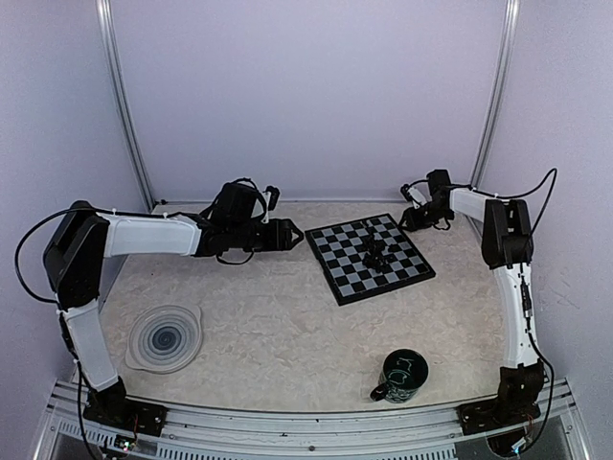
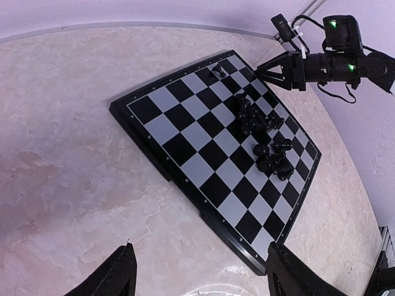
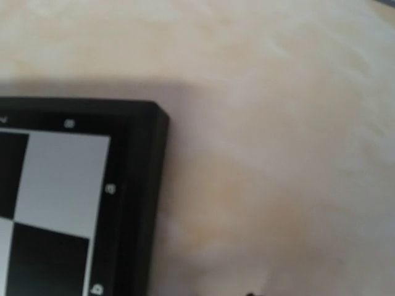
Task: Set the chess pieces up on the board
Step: Move the chessboard to the center of the board.
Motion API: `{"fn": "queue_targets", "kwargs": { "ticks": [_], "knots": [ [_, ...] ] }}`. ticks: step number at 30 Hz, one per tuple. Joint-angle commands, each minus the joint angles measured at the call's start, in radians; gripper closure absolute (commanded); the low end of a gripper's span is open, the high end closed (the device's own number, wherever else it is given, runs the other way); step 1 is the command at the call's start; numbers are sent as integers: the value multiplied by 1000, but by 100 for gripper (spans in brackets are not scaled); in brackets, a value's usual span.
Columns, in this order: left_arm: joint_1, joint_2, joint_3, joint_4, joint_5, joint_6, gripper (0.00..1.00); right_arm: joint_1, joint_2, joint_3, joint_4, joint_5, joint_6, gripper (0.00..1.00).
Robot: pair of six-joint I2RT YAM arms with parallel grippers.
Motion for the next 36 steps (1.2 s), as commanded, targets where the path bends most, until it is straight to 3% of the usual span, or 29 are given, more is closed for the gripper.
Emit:
{"fn": "queue_targets", "kwargs": {
  "ticks": [1,6,24,30,36],
  "knots": [
    [9,-8,45,-40,-76,-2,27,35,63,44,-70,-103,-29,67],
    [36,14,66,-53,-113,30,27,60,63,49,-65,-180,-46,66],
    [121,253,240,8,38,15,22,174,51,76,-104,-248,-115,66],
    [119,275,194,-9,54,-6,22,215,52,75,-120,-256,-143,67],
    [121,227,90,-24,-20,-27,22,256,59,77,-128,-264,-159,67]
  ]
}}
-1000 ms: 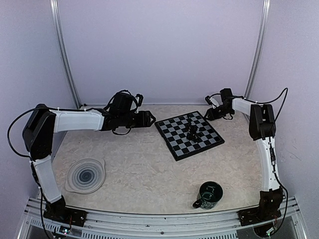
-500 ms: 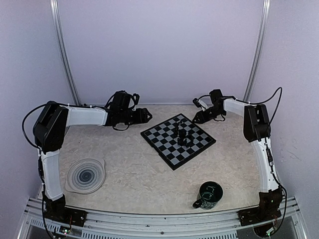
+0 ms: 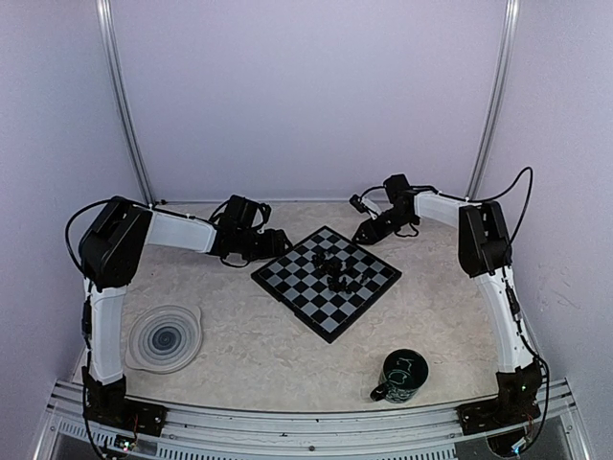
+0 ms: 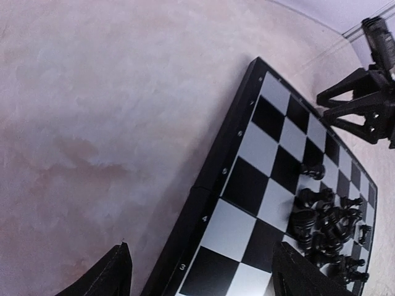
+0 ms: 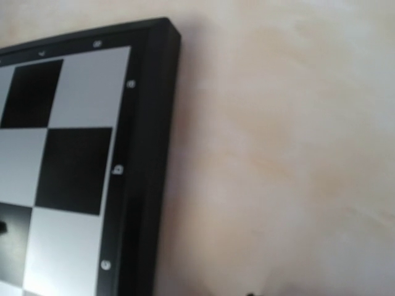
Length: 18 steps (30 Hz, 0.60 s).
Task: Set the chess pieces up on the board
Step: Move the chessboard to the center of the board.
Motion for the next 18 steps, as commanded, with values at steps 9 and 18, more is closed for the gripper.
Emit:
{"fn": "queue_targets", "kwargs": {
  "ticks": [9,18],
  "knots": [
    [-26,-152,-253,0,-6,-86,23,99,18,22,-55,-52,-40,66],
    [-135,-281,-363,-35,-23,-139,23,113,2,23,-48,-13,-22,57]
  ]
}}
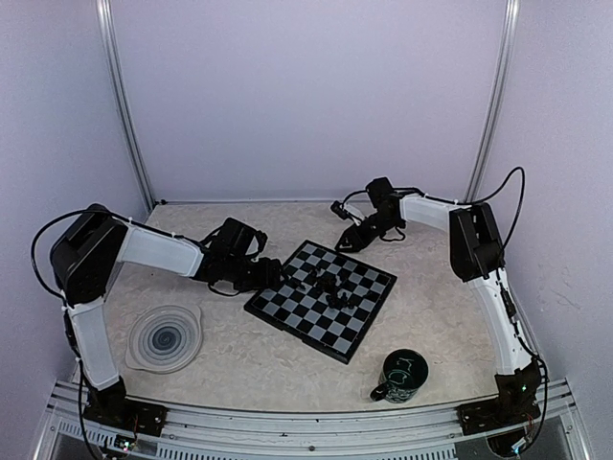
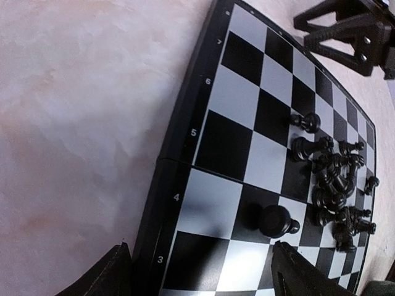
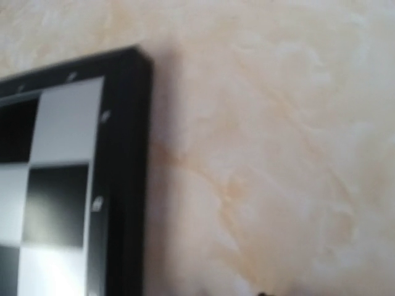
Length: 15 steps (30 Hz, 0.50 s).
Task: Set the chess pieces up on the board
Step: Move the chessboard to the center of the board.
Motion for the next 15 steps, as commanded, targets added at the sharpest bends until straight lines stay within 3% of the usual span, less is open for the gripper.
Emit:
{"fn": "queue_targets", "kwargs": {
  "ticks": [1,6,15],
  "knots": [
    [-63,-94,-35,-33,-8,-44,23,12,-9,20,-23,28,15,54],
    [-119,-171,-78,-104,-42,-62,22,-5,-89,13,-24,46,26,38],
    [-165,-226,-172,-96,-58,-87,23,-51,-336,-132,-41,8,2,35]
  ]
}}
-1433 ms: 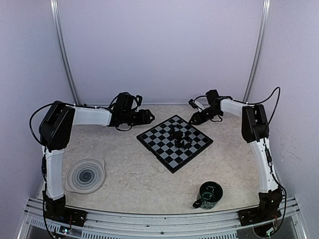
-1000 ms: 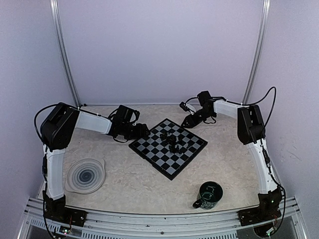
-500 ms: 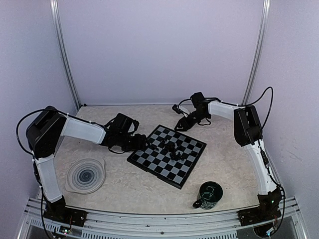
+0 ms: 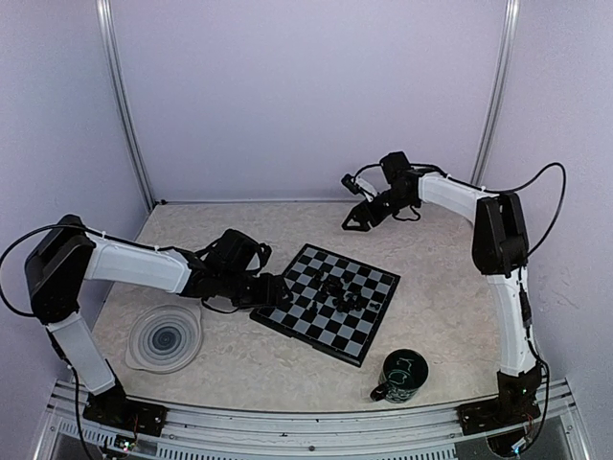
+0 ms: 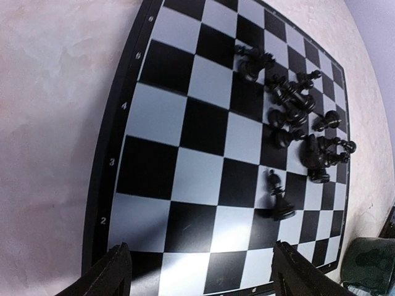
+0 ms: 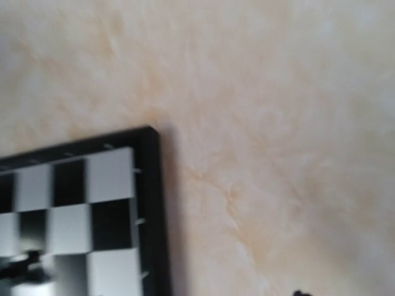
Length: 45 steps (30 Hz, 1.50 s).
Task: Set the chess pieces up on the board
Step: Move the chessboard to the center of the board, then adjust the chessboard at the center of the board.
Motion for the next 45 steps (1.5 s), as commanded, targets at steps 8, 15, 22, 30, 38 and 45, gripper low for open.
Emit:
{"fn": "queue_targets", "kwargs": {
  "ticks": [8,15,22,30,38,45],
  "knots": [
    [-23,-100,-38,-77,-151,31,22,-90,-446,-467,53,9,-50,42],
    [57,-71,-73,-60,-135,50,22,-191,-615,-820,162,36,-36,63],
    [59,-31,-66,-35,-57,95,20,-226,-694,-969,238,74,-54,63],
    [25,-11,-91,-7,10,69,20,-227,-673,-959,242,50,-67,61],
    [-67,-6,-82,-25,50,57,20,-227,-660,-964,243,43,-73,60],
    [-95,-54,-44,-165,-24,68,19,-256,-675,-970,239,218,-69,68]
  ]
}}
